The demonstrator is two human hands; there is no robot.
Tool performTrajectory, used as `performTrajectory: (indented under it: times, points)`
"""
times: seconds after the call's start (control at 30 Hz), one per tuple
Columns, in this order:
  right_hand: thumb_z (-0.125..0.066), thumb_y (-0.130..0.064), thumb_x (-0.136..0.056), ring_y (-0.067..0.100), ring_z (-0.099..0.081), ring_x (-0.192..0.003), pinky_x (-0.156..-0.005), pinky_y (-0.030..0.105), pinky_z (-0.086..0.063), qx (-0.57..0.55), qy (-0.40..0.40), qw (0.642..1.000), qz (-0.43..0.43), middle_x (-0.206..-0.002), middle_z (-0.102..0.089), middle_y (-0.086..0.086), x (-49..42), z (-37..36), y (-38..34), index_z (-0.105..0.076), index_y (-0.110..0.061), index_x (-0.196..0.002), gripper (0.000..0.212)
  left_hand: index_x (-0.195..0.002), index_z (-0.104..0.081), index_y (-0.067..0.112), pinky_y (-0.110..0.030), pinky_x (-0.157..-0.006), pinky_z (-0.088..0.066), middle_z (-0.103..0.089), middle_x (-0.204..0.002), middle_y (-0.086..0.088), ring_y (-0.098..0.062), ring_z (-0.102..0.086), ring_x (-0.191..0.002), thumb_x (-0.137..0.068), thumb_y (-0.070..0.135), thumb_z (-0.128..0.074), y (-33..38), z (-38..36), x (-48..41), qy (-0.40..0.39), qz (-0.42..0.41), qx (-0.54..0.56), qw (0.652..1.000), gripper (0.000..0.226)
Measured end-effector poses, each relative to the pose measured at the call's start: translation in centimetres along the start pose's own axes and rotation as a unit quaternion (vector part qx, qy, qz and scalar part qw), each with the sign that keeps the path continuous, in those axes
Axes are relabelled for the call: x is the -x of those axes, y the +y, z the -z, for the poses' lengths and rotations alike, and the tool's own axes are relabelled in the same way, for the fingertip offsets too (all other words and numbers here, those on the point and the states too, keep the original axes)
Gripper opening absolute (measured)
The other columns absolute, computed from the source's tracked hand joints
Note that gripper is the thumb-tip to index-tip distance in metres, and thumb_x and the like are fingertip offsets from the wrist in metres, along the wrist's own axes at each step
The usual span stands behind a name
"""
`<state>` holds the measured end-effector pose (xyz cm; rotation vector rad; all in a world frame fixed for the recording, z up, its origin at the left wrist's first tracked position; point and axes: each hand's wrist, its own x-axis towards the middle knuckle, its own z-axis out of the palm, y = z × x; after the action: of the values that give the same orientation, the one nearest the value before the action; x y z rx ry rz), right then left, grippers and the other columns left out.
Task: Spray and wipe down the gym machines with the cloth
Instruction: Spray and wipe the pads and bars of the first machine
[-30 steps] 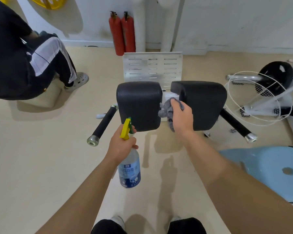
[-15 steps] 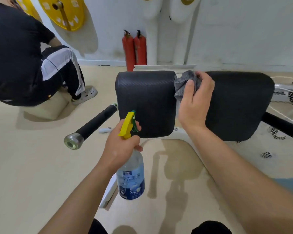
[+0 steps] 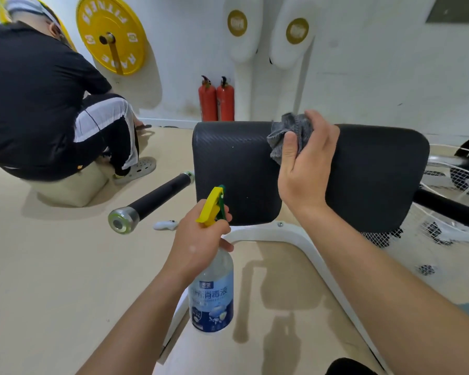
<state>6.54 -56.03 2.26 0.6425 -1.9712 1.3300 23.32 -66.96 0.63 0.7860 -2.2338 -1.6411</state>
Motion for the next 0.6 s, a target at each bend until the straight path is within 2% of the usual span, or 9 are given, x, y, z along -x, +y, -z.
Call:
performTrajectory:
  times: [0.07,0.2,0.3,0.4,0.47,0.5,0.6]
  points:
    - [-0.046,-0.032,-0.103,0.025,-0.048,-0.112,-0.096,0.010,-0.032,0.011,0.000,1.000,0.019,-0.124,-0.046,0.017,-1.1,-0.4,-0.9,-0.045,-0.003,-0.138,0.045,-0.099,-0.064,0.013,-0.055,-0.077,-0.061,-0.069,-0.096,-0.008,-0.024,-0.072,-0.059,-0.090,0.002,-0.059,0.2,0.2,0.1,0.000,0.001,-0.006,1.000,0.015]
    - [-0.043,-0.036,-0.103,0.025,-0.047,-0.114,-0.092,0.028,-0.046,0.056,-0.054,0.993,0.094,-0.128,-0.044,0.017,-1.4,-2.1,-2.1,-0.044,-0.012,-0.142,0.046,-0.095,-0.062,0.007,-0.058,-0.082,-0.059,-0.067,-0.093,-0.014,-0.023,-0.072,-0.057,-0.087,0.003,-0.061,0.2,0.9,0.5,-0.007,0.004,-0.005,1.000,0.009]
    - [-0.036,-0.038,-0.103,0.029,-0.038,-0.135,-0.107,0.042,-0.043,0.123,-0.163,0.968,0.144,-0.149,-0.038,0.015,0.6,-3.8,-1.4,-0.039,-0.017,-0.151,0.052,-0.099,-0.065,0.010,-0.050,-0.076,-0.061,-0.070,-0.097,-0.012,-0.026,-0.073,-0.061,-0.086,-0.002,-0.059,-0.2,1.8,1.1,-0.020,0.002,0.002,1.000,0.019]
    - [-0.044,-0.028,-0.103,0.034,-0.023,-0.149,-0.119,0.051,-0.026,0.215,-0.202,0.922,0.252,-0.160,-0.031,0.015,4.3,-4.8,0.8,-0.039,-0.017,-0.152,0.051,-0.102,-0.064,0.013,-0.035,-0.069,-0.055,-0.070,-0.099,-0.015,-0.029,-0.075,-0.064,-0.085,-0.005,-0.057,-0.5,2.9,1.5,-0.015,0.002,-0.001,1.000,0.025]
    - [-0.052,-0.021,-0.100,0.037,-0.025,-0.149,-0.120,0.052,-0.025,0.240,-0.212,0.889,0.327,-0.159,-0.034,0.014,7.2,-4.6,2.7,-0.044,-0.016,-0.150,0.050,-0.100,-0.064,0.011,-0.031,-0.065,-0.056,-0.068,-0.097,-0.021,-0.031,-0.075,-0.066,-0.084,-0.005,-0.057,-0.7,3.6,1.5,-0.011,0.002,0.001,1.000,0.024]
    - [-0.053,-0.018,-0.099,0.038,-0.027,-0.148,-0.120,0.052,-0.025,0.250,-0.218,0.869,0.367,-0.158,-0.036,0.014,8.4,-4.3,3.6,-0.045,-0.016,-0.149,0.051,-0.100,-0.064,0.011,-0.031,-0.065,-0.058,-0.068,-0.098,-0.022,-0.031,-0.075,-0.066,-0.083,-0.003,-0.059,-0.7,3.9,1.5,-0.013,-0.001,0.003,1.000,0.023]
    - [-0.048,-0.012,-0.099,0.038,-0.029,-0.147,-0.119,0.050,-0.028,0.272,-0.266,0.790,0.481,-0.158,-0.036,0.012,9.3,-2.8,5.7,-0.040,-0.018,-0.152,0.054,-0.102,-0.065,0.010,-0.047,-0.077,-0.057,-0.069,-0.100,-0.020,-0.031,-0.075,-0.066,-0.071,0.013,-0.060,-0.8,4.5,1.6,-0.023,-0.004,0.005,1.000,0.032]
